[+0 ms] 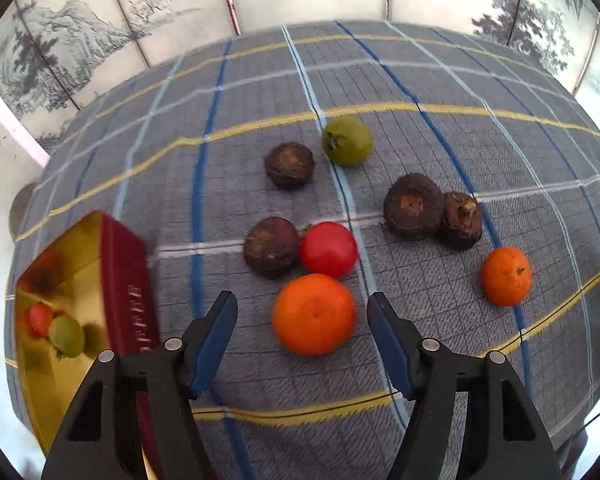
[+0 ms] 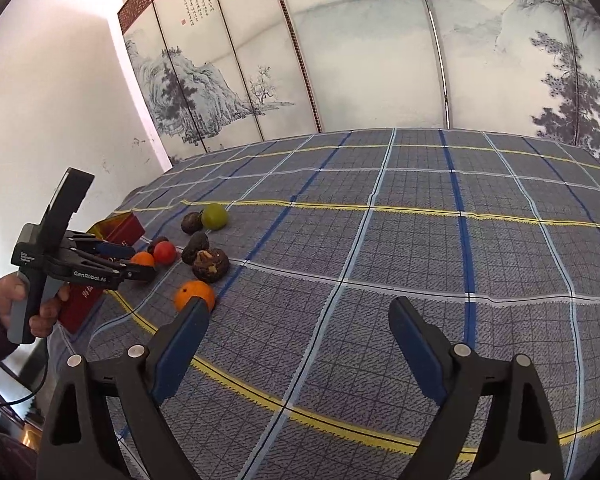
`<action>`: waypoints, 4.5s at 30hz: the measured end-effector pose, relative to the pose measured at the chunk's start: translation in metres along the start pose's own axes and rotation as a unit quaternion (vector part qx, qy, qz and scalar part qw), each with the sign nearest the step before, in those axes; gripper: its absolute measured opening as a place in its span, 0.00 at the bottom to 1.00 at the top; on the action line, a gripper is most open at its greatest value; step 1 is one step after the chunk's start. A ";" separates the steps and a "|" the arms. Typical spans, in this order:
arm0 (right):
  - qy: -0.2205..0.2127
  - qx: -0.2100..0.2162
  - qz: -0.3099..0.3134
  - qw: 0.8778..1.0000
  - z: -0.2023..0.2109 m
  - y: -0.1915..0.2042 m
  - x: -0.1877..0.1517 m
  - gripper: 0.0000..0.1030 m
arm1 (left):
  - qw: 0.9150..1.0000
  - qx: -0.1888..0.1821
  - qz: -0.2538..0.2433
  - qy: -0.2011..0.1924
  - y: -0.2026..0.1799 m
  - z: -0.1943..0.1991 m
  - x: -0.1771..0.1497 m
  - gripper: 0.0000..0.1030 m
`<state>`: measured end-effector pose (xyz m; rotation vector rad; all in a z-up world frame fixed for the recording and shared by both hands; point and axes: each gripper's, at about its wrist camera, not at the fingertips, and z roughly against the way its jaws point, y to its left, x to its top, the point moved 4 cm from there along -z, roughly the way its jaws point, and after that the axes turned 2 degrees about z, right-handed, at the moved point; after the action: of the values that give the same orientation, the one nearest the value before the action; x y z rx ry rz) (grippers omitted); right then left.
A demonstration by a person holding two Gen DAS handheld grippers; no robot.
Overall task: Organize fruits
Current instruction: 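Grasp an orange with the left gripper while the right gripper grasps a brown fruit, then lower the orange into the tin and open the left gripper, then carry the brown fruit in the right gripper over the tin and release it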
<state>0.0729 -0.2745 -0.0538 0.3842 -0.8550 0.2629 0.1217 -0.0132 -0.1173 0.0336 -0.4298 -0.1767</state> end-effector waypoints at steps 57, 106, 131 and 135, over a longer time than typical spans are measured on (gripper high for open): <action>0.108 -0.089 -0.019 0.990 -0.060 -0.060 0.014 0.35 | 0.984 0.066 0.139 -0.093 0.110 0.112 -0.092 0.40; 0.117 -0.112 0.004 0.987 -0.064 -0.053 0.013 0.35 | 0.968 0.210 0.122 -0.057 0.212 0.045 -0.090 0.43; 0.049 0.050 0.056 0.996 -0.032 0.097 0.067 0.35 | 0.949 0.136 0.237 -0.159 0.185 0.150 -0.171 0.48; 0.060 0.129 0.098 0.985 -0.053 0.179 0.073 0.35 | 0.947 0.143 0.234 -0.168 0.184 0.160 -0.172 0.49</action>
<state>0.0876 -0.0853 0.0115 0.5205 -0.7430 0.5781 -0.0686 0.1989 -0.0293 0.1877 -0.7877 0.3557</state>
